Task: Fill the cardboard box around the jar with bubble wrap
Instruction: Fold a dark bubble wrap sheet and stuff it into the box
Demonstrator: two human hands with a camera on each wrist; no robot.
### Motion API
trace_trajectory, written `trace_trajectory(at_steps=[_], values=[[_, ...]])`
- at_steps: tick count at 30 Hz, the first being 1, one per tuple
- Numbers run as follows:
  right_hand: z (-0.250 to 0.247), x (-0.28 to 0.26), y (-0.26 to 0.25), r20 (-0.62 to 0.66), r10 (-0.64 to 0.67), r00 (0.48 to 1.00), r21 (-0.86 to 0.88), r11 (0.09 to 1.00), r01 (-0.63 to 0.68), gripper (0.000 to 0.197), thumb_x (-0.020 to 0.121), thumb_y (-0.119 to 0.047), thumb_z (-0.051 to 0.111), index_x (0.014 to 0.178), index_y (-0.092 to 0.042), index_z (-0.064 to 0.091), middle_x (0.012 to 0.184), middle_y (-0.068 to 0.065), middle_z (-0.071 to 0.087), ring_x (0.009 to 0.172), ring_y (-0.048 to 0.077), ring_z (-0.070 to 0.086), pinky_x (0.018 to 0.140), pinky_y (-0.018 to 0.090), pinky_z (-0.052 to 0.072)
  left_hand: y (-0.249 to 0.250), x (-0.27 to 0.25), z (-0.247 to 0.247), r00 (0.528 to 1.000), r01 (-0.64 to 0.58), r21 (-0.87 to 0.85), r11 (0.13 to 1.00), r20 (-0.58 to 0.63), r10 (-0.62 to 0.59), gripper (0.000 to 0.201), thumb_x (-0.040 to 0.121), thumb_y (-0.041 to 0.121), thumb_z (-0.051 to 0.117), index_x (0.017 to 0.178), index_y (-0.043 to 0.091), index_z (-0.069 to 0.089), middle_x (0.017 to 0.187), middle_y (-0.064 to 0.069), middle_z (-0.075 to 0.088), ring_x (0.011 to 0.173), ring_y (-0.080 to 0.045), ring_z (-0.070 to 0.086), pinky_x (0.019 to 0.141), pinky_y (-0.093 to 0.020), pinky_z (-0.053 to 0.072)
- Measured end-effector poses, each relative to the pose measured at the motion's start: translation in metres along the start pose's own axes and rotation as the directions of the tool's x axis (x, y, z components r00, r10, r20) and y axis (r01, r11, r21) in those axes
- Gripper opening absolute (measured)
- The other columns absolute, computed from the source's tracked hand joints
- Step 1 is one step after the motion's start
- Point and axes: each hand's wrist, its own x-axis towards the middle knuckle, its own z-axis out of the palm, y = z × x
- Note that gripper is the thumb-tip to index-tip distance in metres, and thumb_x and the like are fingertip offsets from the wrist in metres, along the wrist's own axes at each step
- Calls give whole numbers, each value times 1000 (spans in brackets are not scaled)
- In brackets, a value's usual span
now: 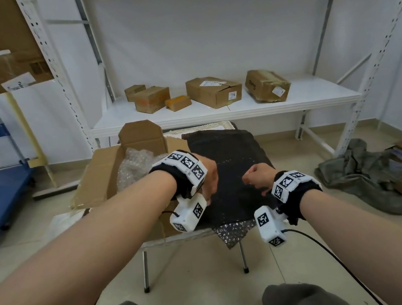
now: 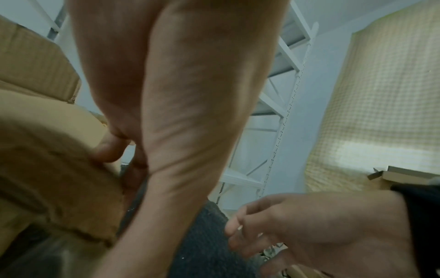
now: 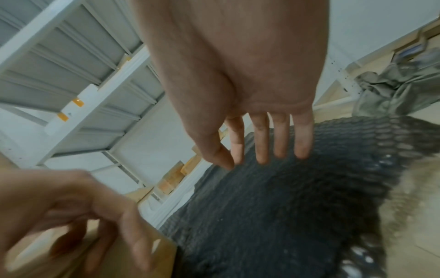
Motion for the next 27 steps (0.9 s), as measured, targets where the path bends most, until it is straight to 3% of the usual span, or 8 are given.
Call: trace_trajectory(at_steps=[2,4,7,12,15,18,24,27], values=[[2,8,12,-35,10,999,-44,999,-12,17,88,-15,68,100,-4,72,104,8,69,104,25,63,88,35,53,-9,-2,-1,994,-27,7,1000,107,26,44,78,6,79,120,-1,67,111,-4,68,102,-21,62,66,-12,53],[3,14,23,-52,30,998,-48,998,-33,23,84,-15,71,104,-4,74,114,9,71,113,26,63,100,37,51,-19,-3,-3,983,-26,27,999,185,21,45,81,-4,73,124,-3,63,123,-15,65,99,-22,59,62,-11,51],[4,20,36,-60,60,996,-80,995,-65,22,82,-21,75,102,-16,67,118,4,65,117,25,59,102,36,48,-30,-4,3,982,10,76,997,188,-24,42,77,-2,76,117,6,67,123,-16,67,90,-18,61,79,-28,54],[3,32,60,-133,180,975,-128,972,-197,66,80,-35,77,137,-19,48,137,12,52,121,31,56,100,36,47,-42,-5,6,982,-10,-45,999,186,18,37,73,-6,78,106,9,69,99,-10,68,72,-9,61,59,-13,52],[4,36,68,-136,237,962,-113,961,-253,76,78,-32,80,139,-13,40,133,15,54,120,35,56,101,42,48,-45,-5,7,982,12,-41,999,189,-4,34,73,-5,79,100,13,70,94,-5,68,74,-8,62,61,-13,52],[4,36,71,-209,293,933,-80,946,-315,67,80,-28,79,134,-12,41,133,18,50,119,38,55,100,46,49,-43,-5,11,986,35,-32,999,164,-29,36,71,-4,81,101,13,70,92,-1,68,74,-8,62,61,-15,51],[-3,38,69,-336,199,921,239,963,-121,34,88,-3,59,119,-17,55,116,15,59,105,37,62,81,38,54,-26,-1,16,997,64,-24,998,46,-63,40,71,16,85,108,17,69,93,5,68,90,-15,64,82,-29,55],[-10,33,59,-334,190,923,497,868,1,31,88,3,52,107,-17,65,107,19,65,79,32,61,44,23,51,-15,5,19,996,69,12,998,-52,-68,57,67,39,87,117,24,64,106,6,68,101,-18,63,92,-35,54]])
